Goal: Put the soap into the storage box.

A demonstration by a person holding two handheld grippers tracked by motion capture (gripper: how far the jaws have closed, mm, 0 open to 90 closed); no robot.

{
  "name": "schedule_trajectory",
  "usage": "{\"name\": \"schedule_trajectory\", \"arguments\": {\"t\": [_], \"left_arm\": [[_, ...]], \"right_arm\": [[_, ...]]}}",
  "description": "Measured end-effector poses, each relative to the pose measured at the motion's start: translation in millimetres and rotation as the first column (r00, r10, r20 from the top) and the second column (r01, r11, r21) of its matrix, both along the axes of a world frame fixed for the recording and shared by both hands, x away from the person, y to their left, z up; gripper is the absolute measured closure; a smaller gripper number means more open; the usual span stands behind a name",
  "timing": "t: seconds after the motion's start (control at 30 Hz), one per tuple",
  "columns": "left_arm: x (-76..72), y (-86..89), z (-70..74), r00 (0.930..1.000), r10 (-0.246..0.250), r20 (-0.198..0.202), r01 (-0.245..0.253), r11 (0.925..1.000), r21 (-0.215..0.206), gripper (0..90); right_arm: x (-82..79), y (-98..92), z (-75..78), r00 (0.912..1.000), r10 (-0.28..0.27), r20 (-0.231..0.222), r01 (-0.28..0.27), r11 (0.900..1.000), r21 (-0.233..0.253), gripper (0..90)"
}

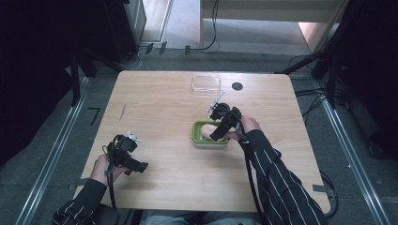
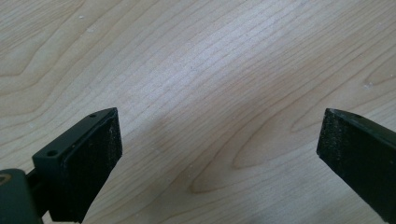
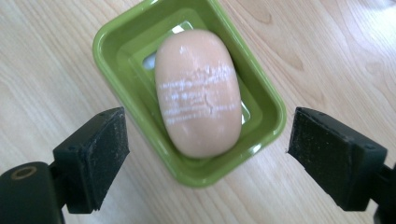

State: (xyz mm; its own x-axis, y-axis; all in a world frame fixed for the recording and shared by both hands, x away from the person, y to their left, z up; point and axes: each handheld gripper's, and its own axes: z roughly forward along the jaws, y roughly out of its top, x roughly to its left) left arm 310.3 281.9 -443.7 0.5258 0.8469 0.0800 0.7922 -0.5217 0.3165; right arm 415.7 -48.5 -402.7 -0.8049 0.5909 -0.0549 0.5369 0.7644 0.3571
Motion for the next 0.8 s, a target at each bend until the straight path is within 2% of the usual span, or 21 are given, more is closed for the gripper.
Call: {"name": "schedule_trajectory", "arguments": {"t": [0.33, 0.53, 0.8], "left_arm": [[0.7, -1.4, 0.2, 1.0000, -0.008, -0.002, 0.008, 1.0000, 0.001, 0.5], [0.9, -1.8, 0.1, 1.0000, -0.008, -0.005, 0.008, 1.0000, 0.000, 0.5], [0.7, -2.2, 0.1, 1.0000, -0.009, -0.003, 0.009, 1.0000, 0.001, 0.5]], "right_arm": [[-17.5, -20.4, 3.6, 0.9995, -0.031, 0.003, 0.031, 1.000, -0.002, 12.0], [-25.1, -31.7, 4.0, 0.9985, -0.053, -0.013, 0.053, 0.999, -0.007, 12.2], [-38.0, -42.0, 0.2, 0.9959, -0.080, -0.041, 0.078, 0.996, -0.036, 12.3]]}}
